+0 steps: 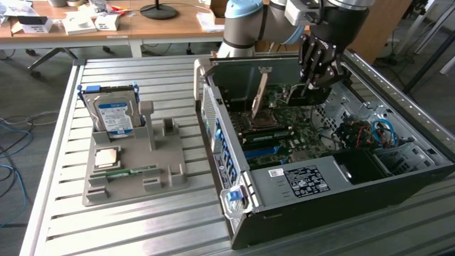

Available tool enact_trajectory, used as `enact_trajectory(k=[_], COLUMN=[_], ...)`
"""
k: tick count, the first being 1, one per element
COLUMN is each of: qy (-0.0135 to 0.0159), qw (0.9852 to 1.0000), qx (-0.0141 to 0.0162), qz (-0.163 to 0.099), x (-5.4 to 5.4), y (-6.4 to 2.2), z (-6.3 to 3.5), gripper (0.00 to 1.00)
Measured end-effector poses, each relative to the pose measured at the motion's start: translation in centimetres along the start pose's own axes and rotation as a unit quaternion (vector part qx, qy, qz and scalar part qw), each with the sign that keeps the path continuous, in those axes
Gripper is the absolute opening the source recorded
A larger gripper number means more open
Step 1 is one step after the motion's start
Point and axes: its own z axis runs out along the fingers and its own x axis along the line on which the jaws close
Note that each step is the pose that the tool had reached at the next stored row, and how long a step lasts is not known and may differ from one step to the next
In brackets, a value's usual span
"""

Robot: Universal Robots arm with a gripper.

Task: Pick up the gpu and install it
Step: 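Insert the gpu into the slot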

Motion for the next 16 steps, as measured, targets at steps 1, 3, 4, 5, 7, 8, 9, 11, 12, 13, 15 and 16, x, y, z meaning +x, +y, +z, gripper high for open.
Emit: enact_trajectory(k=[1, 3, 4, 5, 7, 8, 9, 11, 12, 13, 15, 16], qy=[0.0, 0.0, -0.0001, 0.0, 0.0, 0.0, 0.0, 0.0, 0.0, 0.0001, 0.0001, 0.0001], qw=[1.0, 1.0, 1.0, 1.0, 1.0, 1.0, 1.0, 1.0, 1.0, 1.0, 1.0, 1.0], qx=[0.0, 0.0, 0.0, 0.0, 0.0, 0.0, 0.0, 0.0, 0.0, 0.0, 0.0, 0.0], qz=[0.0, 0.0, 0.0, 0.0, 0.0, 0.0, 0.0, 0.0, 0.0, 0.0, 0.0, 0.0], x=[0.0, 0.0, 0.0, 0.0, 0.0, 0.0, 0.0, 0.1, 0.1, 0.1, 0.1, 0.1], y=[0.0, 0.01, 0.0, 0.01, 0.01, 0.01, 0.01, 0.01, 0.01, 0.01, 0.01, 0.01], z=[0.11, 0.35, 0.47, 0.59, 0.84, 0.98, 1.1, 1.32, 1.37, 1.37, 1.37, 1.37], gripper=[0.26, 0.26, 0.26, 0.26, 0.26, 0.26, 0.26, 0.26, 0.26, 0.26, 0.26, 0.26])
